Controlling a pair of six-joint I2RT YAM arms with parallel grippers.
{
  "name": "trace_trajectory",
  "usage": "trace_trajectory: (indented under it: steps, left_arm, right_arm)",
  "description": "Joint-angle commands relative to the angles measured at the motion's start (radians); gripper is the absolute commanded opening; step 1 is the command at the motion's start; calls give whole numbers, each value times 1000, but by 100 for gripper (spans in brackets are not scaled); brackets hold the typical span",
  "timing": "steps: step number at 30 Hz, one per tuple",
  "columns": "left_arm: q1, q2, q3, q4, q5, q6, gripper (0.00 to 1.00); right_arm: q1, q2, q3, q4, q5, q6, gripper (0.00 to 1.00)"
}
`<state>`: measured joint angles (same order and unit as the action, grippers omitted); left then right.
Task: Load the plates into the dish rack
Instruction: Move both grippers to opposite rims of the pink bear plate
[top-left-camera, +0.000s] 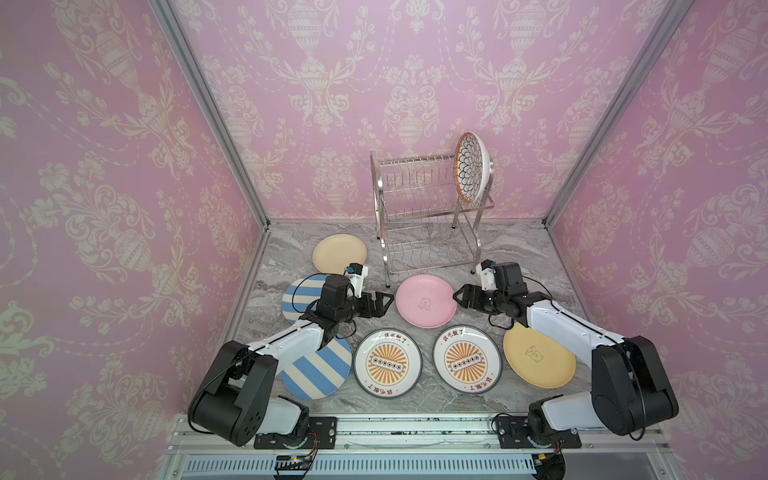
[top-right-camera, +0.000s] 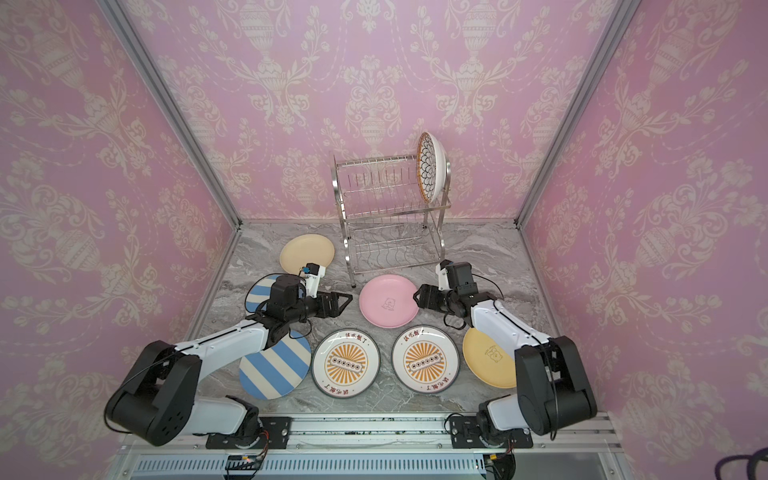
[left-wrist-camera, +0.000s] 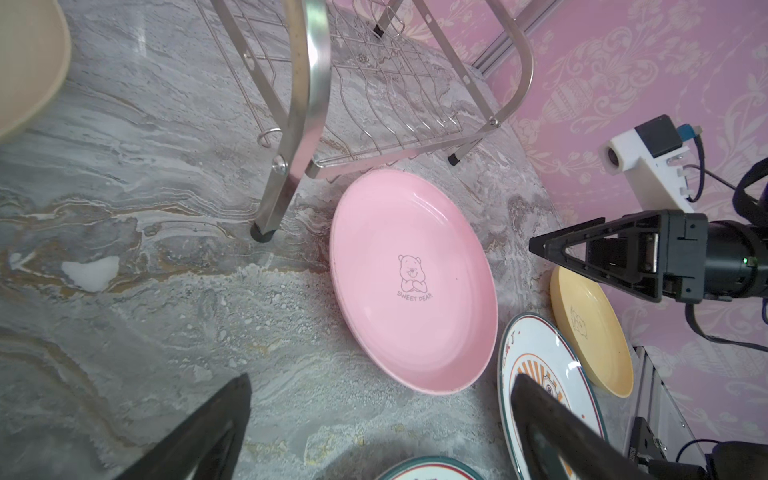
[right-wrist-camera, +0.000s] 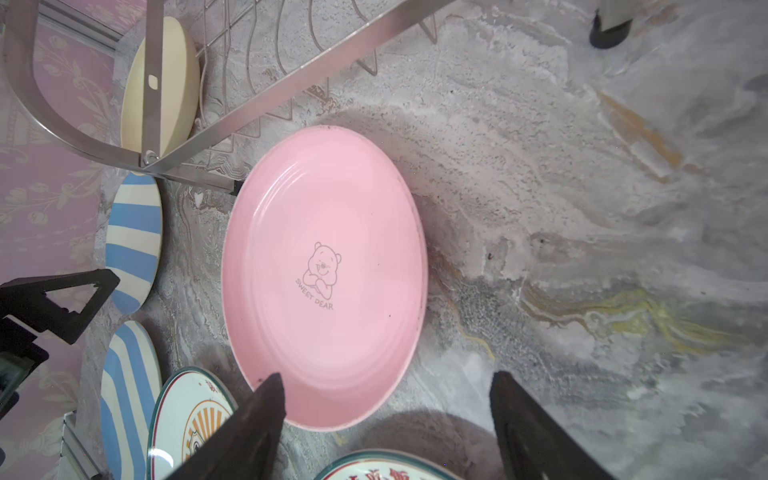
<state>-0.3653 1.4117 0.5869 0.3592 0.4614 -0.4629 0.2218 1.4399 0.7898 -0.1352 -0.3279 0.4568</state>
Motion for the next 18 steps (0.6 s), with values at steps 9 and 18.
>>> trace_trajectory:
  steps: [9,18]
  left_arm:
    - [-51,108,7,79,-23,30,99]
    - [-92,172,63,33,-41,74,99]
  right_arm:
    - [-4,150,1,135,-33,11,70]
    - [-4,218,1,171,-63,13,62]
